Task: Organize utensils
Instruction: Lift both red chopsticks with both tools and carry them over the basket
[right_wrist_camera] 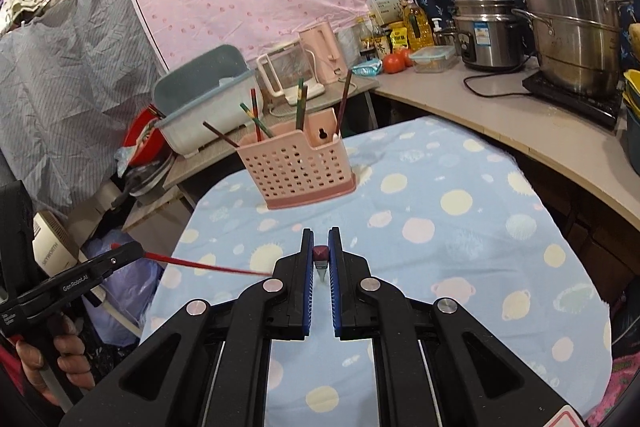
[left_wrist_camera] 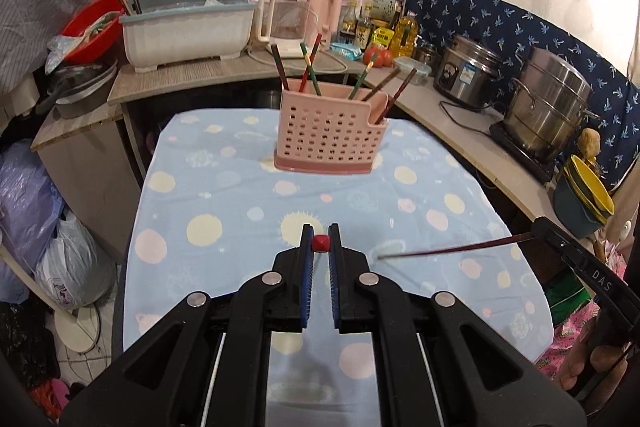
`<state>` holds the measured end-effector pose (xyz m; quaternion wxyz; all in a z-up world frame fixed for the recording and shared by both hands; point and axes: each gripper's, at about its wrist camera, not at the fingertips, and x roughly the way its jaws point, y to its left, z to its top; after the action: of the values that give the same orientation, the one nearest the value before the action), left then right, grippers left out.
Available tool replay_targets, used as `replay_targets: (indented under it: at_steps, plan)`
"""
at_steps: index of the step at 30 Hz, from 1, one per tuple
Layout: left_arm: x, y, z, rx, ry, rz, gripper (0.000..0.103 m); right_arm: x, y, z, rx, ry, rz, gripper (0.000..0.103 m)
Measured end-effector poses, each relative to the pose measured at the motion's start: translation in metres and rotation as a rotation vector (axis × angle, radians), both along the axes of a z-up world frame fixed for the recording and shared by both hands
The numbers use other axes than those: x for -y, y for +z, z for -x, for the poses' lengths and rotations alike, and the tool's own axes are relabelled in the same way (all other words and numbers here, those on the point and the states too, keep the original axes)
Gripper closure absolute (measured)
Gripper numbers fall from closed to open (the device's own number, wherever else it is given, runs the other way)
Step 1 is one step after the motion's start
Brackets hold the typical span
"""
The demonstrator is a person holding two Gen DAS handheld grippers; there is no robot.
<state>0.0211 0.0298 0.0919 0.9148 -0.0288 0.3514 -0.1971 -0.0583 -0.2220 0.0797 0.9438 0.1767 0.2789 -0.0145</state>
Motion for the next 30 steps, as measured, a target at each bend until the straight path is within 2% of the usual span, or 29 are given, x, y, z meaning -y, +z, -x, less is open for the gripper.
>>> replay_targets:
  at_steps: [14,22,30]
  plan:
    - [0.025,0.048,-0.039,0.111,-0.025,0.007,0.096,0.011,0.046,-0.048,0.103,0.011,0.026,0.096]
    - [0.034,0.089,-0.078,0.196,-0.008,0.03,0.096,0.015,0.075,-0.099,0.164,0.017,0.034,0.096]
    - [0.042,0.138,-0.127,0.29,0.018,0.047,0.096,0.013,0.123,-0.169,0.252,0.016,0.042,0.096]
